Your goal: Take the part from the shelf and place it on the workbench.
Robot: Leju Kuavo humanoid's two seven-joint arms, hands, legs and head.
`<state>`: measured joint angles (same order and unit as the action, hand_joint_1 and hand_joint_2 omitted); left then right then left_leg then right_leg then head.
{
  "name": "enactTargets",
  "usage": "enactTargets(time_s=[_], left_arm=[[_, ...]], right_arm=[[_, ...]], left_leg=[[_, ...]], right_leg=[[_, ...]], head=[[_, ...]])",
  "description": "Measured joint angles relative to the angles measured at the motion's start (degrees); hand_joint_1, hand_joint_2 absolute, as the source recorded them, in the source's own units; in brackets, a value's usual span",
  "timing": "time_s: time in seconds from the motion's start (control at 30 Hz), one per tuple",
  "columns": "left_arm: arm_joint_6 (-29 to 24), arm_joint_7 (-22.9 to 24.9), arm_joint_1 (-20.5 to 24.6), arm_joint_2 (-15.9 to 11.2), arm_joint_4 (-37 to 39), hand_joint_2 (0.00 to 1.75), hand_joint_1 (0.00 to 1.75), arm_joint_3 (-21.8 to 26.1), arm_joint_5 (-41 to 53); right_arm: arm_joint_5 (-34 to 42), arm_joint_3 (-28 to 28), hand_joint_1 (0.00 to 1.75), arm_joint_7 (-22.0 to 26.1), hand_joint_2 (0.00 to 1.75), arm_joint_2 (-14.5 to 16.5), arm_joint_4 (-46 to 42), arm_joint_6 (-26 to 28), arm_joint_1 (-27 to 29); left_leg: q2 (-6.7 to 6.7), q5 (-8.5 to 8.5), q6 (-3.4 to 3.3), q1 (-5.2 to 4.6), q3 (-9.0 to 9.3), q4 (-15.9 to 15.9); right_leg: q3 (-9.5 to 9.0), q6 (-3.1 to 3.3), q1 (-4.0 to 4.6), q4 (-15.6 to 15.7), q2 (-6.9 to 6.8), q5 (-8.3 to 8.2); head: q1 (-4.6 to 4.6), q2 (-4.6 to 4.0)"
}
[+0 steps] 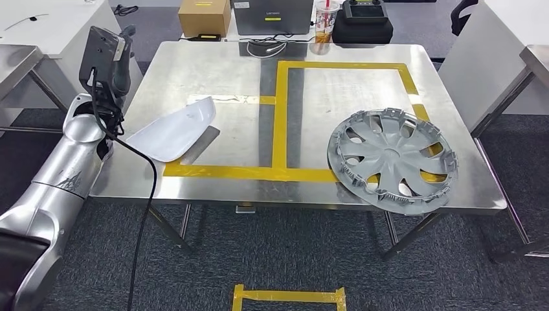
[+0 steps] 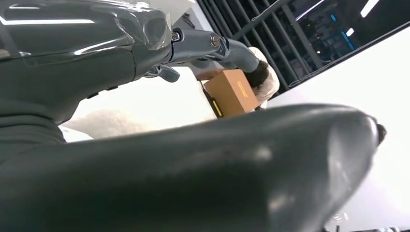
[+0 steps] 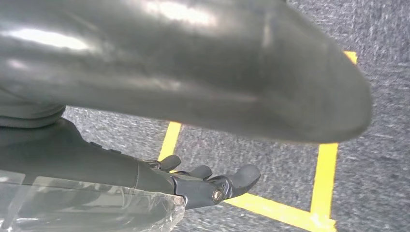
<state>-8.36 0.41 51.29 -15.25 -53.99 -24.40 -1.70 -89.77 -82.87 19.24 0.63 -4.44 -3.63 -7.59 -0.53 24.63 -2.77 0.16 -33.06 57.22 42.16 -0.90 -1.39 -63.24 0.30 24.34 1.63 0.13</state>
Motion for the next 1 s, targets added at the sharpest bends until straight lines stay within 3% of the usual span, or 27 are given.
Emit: enactTargets(time_s=[0.07, 0.1, 0.13, 0.2, 0.23, 0.3, 0.33, 0.4, 0.43, 0.47, 0.57, 0.6, 0.63, 0.67, 0.73, 0.8, 0.83, 0.9, 0.93, 1.0], left_arm=[[0.07, 0.05, -0.19, -0.02, -0.56, 0.00, 0.00, -0.05, 0.00], [0.08, 0.05, -0.36, -0.03, -0.70, 0.00, 0.00, -0.09, 0.00], [0.09, 0.05, -0.53, -0.08, -0.81, 0.00, 0.00, -0.14, 0.00], [0.10, 0.06, -0.78, -0.20, -1.05, 0.00, 0.00, -0.21, 0.00], [0.09, 0.07, -0.85, -0.29, -1.24, 0.00, 0.00, -0.21, 0.00], [0.11, 0.07, -0.91, -0.52, -1.61, 0.00, 0.00, -0.22, 0.00], [0.14, 0.07, -0.93, -0.67, -1.77, 0.00, 0.00, -0.23, 0.03], [0.48, 0.07, -1.05, -1.08, -2.09, 0.00, 0.00, -0.31, 0.32], [0.81, 0.09, -1.13, -1.42, -2.36, 0.00, 0.00, -0.36, 0.42], [1.21, 0.13, -1.22, -1.86, -2.76, 0.00, 0.00, -0.36, 0.34], [2.34, 0.26, -1.91, -3.08, -4.44, 0.00, 0.00, -0.16, -0.64], [2.69, 0.30, -2.41, -3.37, -5.12, 0.00, 0.00, -0.09, -0.95], [3.07, 0.33, -2.94, -3.64, -5.88, 0.00, 0.00, -0.04, -1.26], [3.40, 0.37, -3.37, -3.87, -6.68, 0.00, 0.00, 0.01, -1.57], [3.99, 0.43, -3.74, -4.31, -8.32, 0.00, 0.00, 0.15, -2.10], [4.52, 0.49, -3.79, -4.69, -9.76, 0.00, 0.00, 0.37, -2.50], [4.70, 0.53, -3.78, -4.87, -10.24, 0.00, 0.00, 0.46, -2.61], [4.93, 0.63, -3.75, -5.02, -10.78, 0.00, 0.00, 0.50, -2.77], [5.04, 0.69, -3.70, -5.01, -10.96, 0.00, 0.00, 0.46, -2.83], [5.27, 0.76, -3.64, -4.88, -11.21, 0.00, 0.00, 0.34, -2.91]], right_arm=[[0.01, -0.16, 0.00, 0.02, 0.00, -0.13, 0.00, 0.00, 0.02], [0.01, -0.23, 0.00, 0.03, 0.00, -0.21, 0.00, 0.00, 0.03], [0.01, -0.28, 0.00, 0.04, 0.00, -0.28, 0.00, 0.00, 0.03], [0.01, -0.35, 0.00, 0.05, 0.00, -0.43, 0.00, 0.00, -0.02], [0.01, -0.37, 0.00, 0.05, 0.00, -0.49, 0.00, 0.00, -0.12], [0.03, -0.39, 0.00, 0.10, 0.00, -0.57, 0.00, 0.00, -0.25], [0.07, -0.41, 0.00, 0.12, 0.00, -0.60, 0.00, 0.01, -0.24], [0.14, -0.48, 0.00, 0.17, 0.00, -0.57, 0.01, 0.04, -0.08], [0.19, -0.53, 0.00, 0.20, 0.00, -0.58, 0.02, 0.06, -0.02], [0.22, -0.61, 0.00, 0.25, 0.00, -0.59, 0.02, 0.06, 0.07], [0.41, -1.11, 0.00, 0.59, 0.00, -0.72, 0.02, 0.07, 0.54], [0.51, -1.30, 0.00, 0.82, 0.00, -0.75, 0.02, 0.09, 0.72], [0.59, -1.47, 0.00, 1.07, 0.00, -0.80, 0.02, 0.14, 0.87], [0.65, -1.62, 0.00, 1.30, 0.00, -0.85, 0.02, 0.19, 0.99], [0.68, -1.84, 0.00, 1.67, 0.00, -0.92, 0.02, 0.28, 1.10], [0.68, -1.92, 0.00, 1.92, 0.00, -1.00, 0.02, 0.35, 1.08], [0.68, -1.94, 0.00, 1.99, 0.00, -1.04, 0.02, 0.41, 1.07], [0.68, -1.99, 0.00, 2.06, 0.00, -1.10, 0.02, 0.55, 1.12], [0.68, -2.03, 0.00, 2.07, 0.00, -1.14, 0.02, 0.66, 1.16], [0.66, -2.17, 0.00, 2.08, 0.00, -1.20, 0.03, 0.85, 1.20]], left_leg=[[0.00, -1.46, -0.02, -0.07, -1.78, -0.06], [-0.01, -2.16, 0.04, -0.09, -2.71, -0.03], [-0.02, -2.87, 0.14, -0.08, -3.66, 0.03], [-0.02, -4.11, 0.52, -0.02, -5.42, 0.31], [-0.01, -4.62, 0.81, -0.06, -6.22, 0.54], [-0.17, -5.50, 1.44, -0.11, -7.02, 0.85], [-0.26, -6.00, 1.79, -0.08, -7.18, 0.80], [-0.25, -6.67, 2.47, 0.08, -7.38, 0.63], [-0.13, -5.93, 2.83, 0.17, -7.73, 1.06], [0.01, -4.08, 3.19, 0.28, -8.32, 2.61], [0.29, 3.95, 4.12, 0.67, -10.69, 13.04], [0.30, 5.09, 4.26, 0.70, -10.88, 15.97], [0.31, 5.02, 4.29, 0.72, -10.23, 17.14], [0.31, 4.05, 4.21, 0.72, -8.55, 16.20], [0.46, 2.56, 3.68, 0.66, -2.82, 9.24], [0.75, 3.11, 2.94, 0.27, 1.65, 2.70], [0.85, 3.60, 2.58, -0.02, 2.44, 1.24], [0.74, 2.58, 1.69, -0.23, 2.34, 0.41], [0.58, 1.89, 1.18, -0.17, 2.14, -0.12], [0.27, 0.18, 0.19, 0.07, 1.19, -1.05]], right_leg=[[1.67, 0.00, -0.01, -7.48, 0.00, 4.60], [1.83, -0.43, -0.03, -10.37, -0.01, 5.47], [1.08, -1.06, -0.08, -11.46, -0.02, 5.18], [-3.58, -2.12, -0.20, -7.19, -0.12, 3.33], [-6.89, -2.13, -0.14, -3.02, -0.19, 3.42], [-11.00, -1.20, 0.18, 3.10, -0.14, 4.60], [-11.59, -0.64, 0.43, 4.26, -0.05, 5.05], [-10.96, 0.28, 0.37, 4.60, 0.04, 4.18], [-10.57, 0.82, 0.23, 4.64, 0.01, 3.64], [-10.08, 1.28, 0.04, 4.75, -0.06, 3.03], [-8.29, 1.87, 0.04, 4.72, -0.19, 1.29], [-7.65, 1.86, 0.07, 4.70, -0.20, 0.74], [-7.01, 1.78, 0.09, 4.69, -0.20, 0.22], [-6.36, 1.68, 0.11, 4.68, -0.19, -0.31], [-5.29, 1.33, 0.15, 4.71, -0.16, -1.32], [-4.83, 0.67, 0.11, 4.98, -0.16, -2.31], [-4.79, 0.25, 0.01, 5.23, -0.17, -2.80], [-4.75, -0.56, -0.10, 5.76, -0.15, -3.62], [-4.43, -0.68, -0.09, 5.58, -0.15, -3.26], [-2.80, -0.24, -0.01, 2.02, -0.18, 0.20]], head=[[0.01, 0.00], [0.01, 0.00], [0.01, 0.00], [0.01, 0.00], [0.00, 0.00], [0.16, 0.00], [0.23, 0.00], [0.21, 0.00], [0.28, 0.00], [0.37, 0.00], [0.58, 0.00], [0.57, 0.00], [0.59, 0.00], [0.60, 0.00], [0.60, 0.00], [0.57, 0.00], [0.57, 0.00], [0.60, 0.00], [0.57, 0.00], [0.49, 0.00]])
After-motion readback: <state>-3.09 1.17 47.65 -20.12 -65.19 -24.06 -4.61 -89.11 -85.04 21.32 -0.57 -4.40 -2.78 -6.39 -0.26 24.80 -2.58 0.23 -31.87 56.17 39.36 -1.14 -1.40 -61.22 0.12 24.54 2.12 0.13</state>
